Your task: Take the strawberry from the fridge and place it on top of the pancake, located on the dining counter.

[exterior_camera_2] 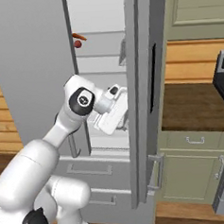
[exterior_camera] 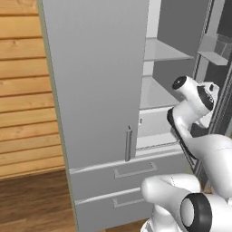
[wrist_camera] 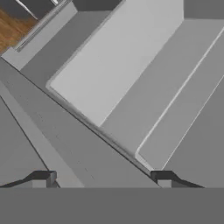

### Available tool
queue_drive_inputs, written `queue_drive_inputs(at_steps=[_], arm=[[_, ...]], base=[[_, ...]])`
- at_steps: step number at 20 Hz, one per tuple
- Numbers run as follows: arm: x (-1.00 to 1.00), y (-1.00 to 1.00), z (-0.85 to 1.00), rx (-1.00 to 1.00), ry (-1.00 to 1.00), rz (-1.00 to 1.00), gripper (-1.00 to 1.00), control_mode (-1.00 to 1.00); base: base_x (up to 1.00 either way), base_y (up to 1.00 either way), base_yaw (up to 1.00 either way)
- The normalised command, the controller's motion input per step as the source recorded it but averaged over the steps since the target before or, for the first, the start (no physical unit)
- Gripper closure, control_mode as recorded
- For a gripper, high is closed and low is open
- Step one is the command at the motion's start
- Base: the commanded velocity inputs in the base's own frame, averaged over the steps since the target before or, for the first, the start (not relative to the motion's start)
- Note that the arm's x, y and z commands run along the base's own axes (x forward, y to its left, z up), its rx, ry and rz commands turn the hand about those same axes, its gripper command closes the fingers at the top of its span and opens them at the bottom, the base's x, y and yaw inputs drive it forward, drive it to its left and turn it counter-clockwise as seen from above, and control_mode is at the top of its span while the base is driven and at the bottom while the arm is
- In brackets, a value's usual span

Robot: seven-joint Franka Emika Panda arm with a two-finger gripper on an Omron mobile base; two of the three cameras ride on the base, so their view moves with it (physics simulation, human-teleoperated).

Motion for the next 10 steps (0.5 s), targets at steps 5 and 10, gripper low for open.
queue_drive_inputs(at_steps=[5,10], arm=[[-0.03,-0.92,-0.12,0.1,-0.18,0.1,-1.0,-1.0],[0.0,-0.19,-0.07,0.02,-0.05,0.12,-1.0,-1.0]], base=[[0.0,0.0,0.0],[0.0,0.0,0.0]])
